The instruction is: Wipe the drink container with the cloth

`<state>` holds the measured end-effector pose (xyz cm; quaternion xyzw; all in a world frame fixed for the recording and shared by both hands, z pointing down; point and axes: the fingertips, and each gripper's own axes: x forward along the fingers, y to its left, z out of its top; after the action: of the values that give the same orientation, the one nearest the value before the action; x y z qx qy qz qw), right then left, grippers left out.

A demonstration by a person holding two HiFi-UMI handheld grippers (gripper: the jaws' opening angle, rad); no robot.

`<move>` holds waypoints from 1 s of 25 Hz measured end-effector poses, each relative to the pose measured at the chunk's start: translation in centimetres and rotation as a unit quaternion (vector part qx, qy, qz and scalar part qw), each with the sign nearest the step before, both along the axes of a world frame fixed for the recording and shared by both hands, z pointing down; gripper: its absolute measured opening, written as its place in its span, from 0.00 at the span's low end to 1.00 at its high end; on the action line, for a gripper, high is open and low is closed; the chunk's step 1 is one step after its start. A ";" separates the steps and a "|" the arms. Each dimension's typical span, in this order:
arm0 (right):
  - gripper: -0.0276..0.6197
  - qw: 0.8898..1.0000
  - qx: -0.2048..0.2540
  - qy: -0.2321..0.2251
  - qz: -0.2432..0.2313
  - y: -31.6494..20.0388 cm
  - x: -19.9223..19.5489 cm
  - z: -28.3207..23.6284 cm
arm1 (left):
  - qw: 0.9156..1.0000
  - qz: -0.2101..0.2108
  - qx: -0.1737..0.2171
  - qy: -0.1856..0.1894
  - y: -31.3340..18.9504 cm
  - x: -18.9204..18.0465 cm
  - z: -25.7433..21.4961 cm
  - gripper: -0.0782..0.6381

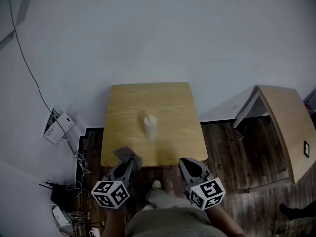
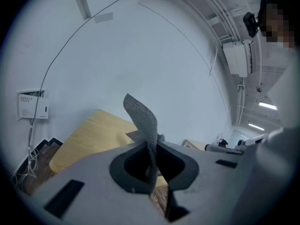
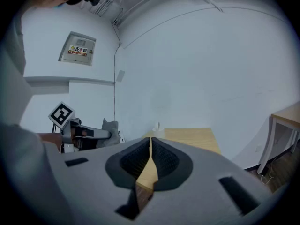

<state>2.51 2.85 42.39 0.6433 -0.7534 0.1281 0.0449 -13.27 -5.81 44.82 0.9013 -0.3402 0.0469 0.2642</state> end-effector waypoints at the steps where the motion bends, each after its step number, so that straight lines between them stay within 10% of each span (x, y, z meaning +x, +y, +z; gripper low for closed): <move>1: 0.06 1.000 0.000 0.000 0.000 0.2 0.0 0.0 | 1.000 -0.001 -0.002 0.001 0.3 -0.1 0.2 0.14; 25: 0.04 1.000 -0.019 -0.010 0.006 1.9 -0.4 1.0 | 1.000 0.003 -0.009 -0.008 1.9 -0.1 1.2 0.14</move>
<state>2.10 4.72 43.41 0.6453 -0.7475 0.1496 0.0489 -13.41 -3.88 46.03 0.8993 -0.3392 0.0578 0.2700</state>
